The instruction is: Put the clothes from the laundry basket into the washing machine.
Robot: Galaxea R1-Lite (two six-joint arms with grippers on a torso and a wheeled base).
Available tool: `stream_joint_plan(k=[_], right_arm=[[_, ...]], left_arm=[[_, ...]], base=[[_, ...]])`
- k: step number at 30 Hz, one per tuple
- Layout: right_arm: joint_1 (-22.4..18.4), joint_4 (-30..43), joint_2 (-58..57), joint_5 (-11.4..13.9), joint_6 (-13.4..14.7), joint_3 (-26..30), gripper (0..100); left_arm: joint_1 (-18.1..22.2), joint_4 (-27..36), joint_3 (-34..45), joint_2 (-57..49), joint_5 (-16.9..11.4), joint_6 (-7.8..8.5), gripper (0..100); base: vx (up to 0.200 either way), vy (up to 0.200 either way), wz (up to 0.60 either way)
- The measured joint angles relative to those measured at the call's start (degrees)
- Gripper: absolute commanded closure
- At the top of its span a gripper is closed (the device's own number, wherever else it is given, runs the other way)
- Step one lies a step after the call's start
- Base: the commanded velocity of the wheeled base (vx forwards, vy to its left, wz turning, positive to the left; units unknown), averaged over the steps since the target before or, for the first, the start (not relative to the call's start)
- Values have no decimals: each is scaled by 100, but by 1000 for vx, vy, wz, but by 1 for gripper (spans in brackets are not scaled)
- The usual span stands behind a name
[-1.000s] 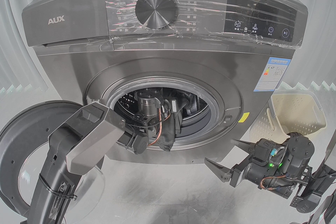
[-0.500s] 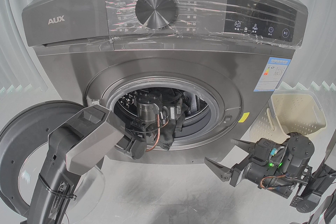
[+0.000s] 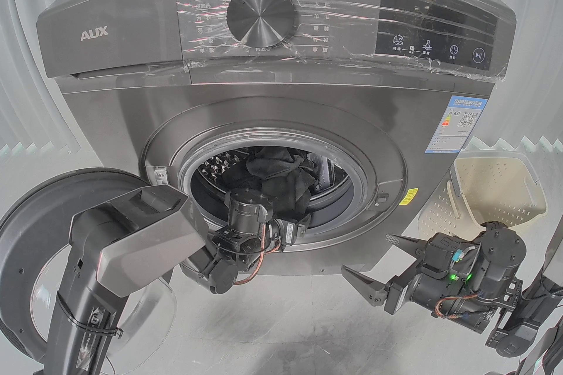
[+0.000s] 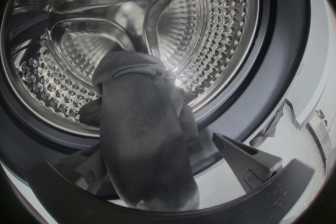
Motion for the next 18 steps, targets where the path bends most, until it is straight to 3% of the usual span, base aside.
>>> stream_joint_plan(k=[1,18], right_arm=[[0,0,2,-2,1,0,0],[-43,0,6,6,0,-5,0]], left_arm=[[6,-1,-46,22,-2,11,100],[157,-83,-1163,289,191,-72,100]], base=[[0,0,0],[0,0,0]])
